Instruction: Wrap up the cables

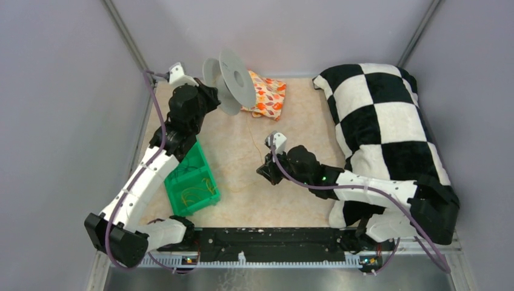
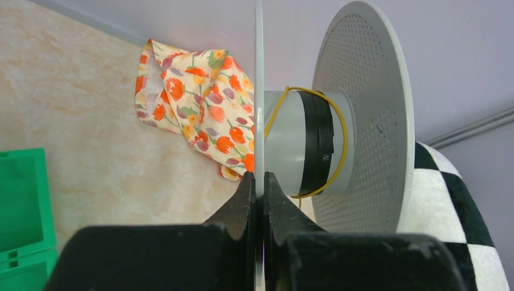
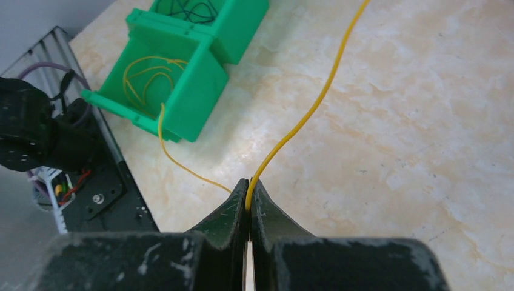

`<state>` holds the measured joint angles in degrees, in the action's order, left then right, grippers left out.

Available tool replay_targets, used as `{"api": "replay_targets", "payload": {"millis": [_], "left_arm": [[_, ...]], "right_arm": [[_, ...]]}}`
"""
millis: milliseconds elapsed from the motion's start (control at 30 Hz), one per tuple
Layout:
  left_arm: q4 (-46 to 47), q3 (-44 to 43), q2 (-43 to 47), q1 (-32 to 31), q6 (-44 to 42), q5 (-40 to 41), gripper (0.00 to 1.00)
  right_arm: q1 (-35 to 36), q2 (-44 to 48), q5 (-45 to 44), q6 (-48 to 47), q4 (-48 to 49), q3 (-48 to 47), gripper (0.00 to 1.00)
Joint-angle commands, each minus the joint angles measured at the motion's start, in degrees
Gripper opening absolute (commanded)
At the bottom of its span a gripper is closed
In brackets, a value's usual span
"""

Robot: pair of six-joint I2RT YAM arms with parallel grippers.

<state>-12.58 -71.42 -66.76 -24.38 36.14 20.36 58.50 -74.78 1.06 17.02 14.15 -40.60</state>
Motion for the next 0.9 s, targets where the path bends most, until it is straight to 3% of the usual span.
{"api": "replay_targets", "payload": {"millis": [0,533,867], "left_arm": [[11.4,1.0,-0.2,0.0,2.7,-0.5,0.0],[14.4,6.7,0.8,-0.3,-2.3,-0.9,0.0],[13.9,8.3,0.7,-0.7,4.0,5.9,0.0]], "right_arm": [[2.0,3.5,2.2,-3.0,-11.3,-6.6,0.0],[3.6,-0.4,15.1,-5.9,-28.9,-27.3,0.0],[5.4,-1.2,18.6,-3.4,-26.4,-28.5,0.0]]}}
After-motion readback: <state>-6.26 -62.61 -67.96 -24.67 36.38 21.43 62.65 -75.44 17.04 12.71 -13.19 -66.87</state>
